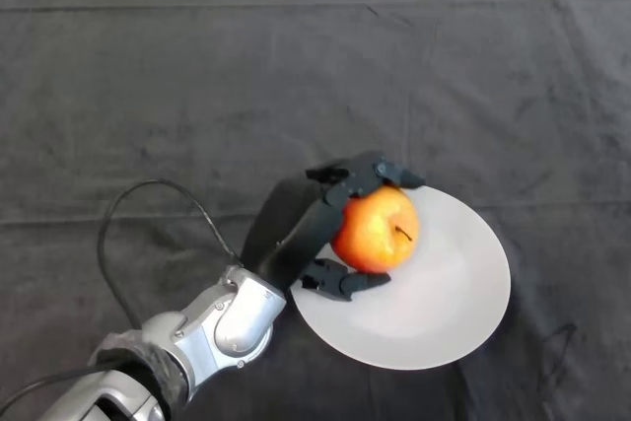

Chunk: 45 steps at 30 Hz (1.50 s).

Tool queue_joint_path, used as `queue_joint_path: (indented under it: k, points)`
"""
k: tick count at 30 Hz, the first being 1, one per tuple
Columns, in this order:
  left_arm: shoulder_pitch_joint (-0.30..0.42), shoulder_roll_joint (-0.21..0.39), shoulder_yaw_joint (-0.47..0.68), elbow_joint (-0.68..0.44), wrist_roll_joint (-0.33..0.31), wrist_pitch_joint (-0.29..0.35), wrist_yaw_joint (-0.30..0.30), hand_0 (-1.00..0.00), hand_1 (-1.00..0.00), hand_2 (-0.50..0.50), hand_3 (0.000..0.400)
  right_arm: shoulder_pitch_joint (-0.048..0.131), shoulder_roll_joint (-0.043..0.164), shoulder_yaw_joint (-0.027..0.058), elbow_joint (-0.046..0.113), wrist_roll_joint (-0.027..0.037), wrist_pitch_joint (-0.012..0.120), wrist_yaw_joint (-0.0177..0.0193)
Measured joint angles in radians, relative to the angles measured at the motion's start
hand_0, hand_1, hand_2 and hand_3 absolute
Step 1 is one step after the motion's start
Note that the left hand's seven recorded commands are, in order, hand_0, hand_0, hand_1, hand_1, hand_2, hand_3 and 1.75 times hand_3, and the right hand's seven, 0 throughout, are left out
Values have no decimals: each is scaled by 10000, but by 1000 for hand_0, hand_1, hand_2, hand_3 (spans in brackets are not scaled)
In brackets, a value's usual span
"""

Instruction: Move the apple to the plate

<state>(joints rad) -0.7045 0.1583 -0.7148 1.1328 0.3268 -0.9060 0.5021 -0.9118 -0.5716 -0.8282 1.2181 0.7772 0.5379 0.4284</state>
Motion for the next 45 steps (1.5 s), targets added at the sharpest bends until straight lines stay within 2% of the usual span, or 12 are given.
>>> queue_joint_path:
  k: [1,5,14,26,37,45]
  points:
    - [-30,4,-84,1,-34,39,-58,0,0,0,0,0,0,0,0,0,0,0]
    - [-258,-3,-201,12,-92,264,-342,0,0,0,0,0,0,0,0,0,0,0]
    - [-291,-3,-202,12,-671,549,-654,0,0,0,0,0,0,0,0,0,0,0]
    - [-321,115,-141,11,-1100,610,-1112,0,0,0,0,0,0,0,0,0,0,0]
    - [-315,1132,607,12,-1583,-2,-2048,0,0,0,0,0,0,0,0,0,0,0]
    - [-311,1797,1493,14,-2049,-397,-2341,0,0,0,0,0,0,0,0,0,0,0]
